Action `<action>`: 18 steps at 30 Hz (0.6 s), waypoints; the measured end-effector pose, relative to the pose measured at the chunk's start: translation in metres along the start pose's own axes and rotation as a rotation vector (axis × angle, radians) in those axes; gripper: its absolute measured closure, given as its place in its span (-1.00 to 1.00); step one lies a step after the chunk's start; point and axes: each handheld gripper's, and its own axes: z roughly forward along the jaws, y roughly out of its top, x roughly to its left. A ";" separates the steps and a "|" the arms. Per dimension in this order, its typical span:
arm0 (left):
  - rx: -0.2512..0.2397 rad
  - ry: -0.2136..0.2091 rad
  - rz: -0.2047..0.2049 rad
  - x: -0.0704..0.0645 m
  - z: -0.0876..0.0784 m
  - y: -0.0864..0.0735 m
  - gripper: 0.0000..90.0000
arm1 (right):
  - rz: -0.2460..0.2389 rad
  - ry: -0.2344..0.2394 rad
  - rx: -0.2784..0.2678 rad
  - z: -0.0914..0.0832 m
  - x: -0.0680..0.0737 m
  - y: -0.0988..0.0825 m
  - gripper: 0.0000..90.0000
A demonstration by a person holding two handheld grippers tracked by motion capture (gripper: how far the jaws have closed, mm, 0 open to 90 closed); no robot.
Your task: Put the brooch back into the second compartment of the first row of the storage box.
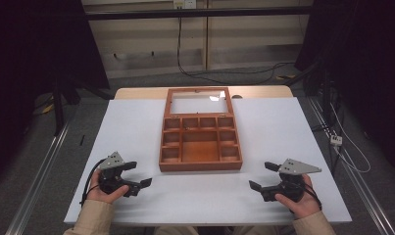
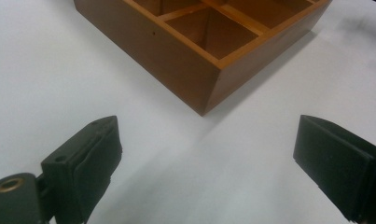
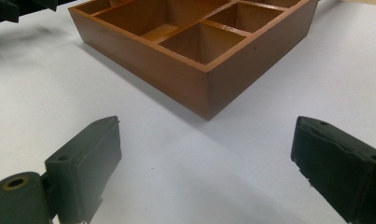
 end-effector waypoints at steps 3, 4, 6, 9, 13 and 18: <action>-0.008 0.005 0.001 0.000 -0.003 -0.002 -0.83 | 0.000 0.000 0.001 0.000 0.000 0.000 -0.81; -0.012 0.008 0.002 0.001 -0.004 -0.003 -0.83 | 0.000 0.000 0.000 0.000 0.000 0.000 -0.81; -0.012 0.003 -0.004 0.001 -0.006 -0.004 -0.83 | 0.000 -0.002 0.001 -0.001 0.000 0.000 -0.81; -0.021 0.015 -0.002 0.001 -0.008 -0.005 -0.83 | 0.000 -0.004 0.000 -0.001 0.000 0.000 -0.81; -0.028 0.013 -0.003 0.000 -0.009 -0.004 -0.83 | -0.004 -0.002 0.004 0.000 0.000 0.000 -0.81; -0.030 0.010 0.003 0.000 -0.009 -0.004 -0.83 | -0.009 -0.001 0.008 0.002 0.002 0.001 -0.81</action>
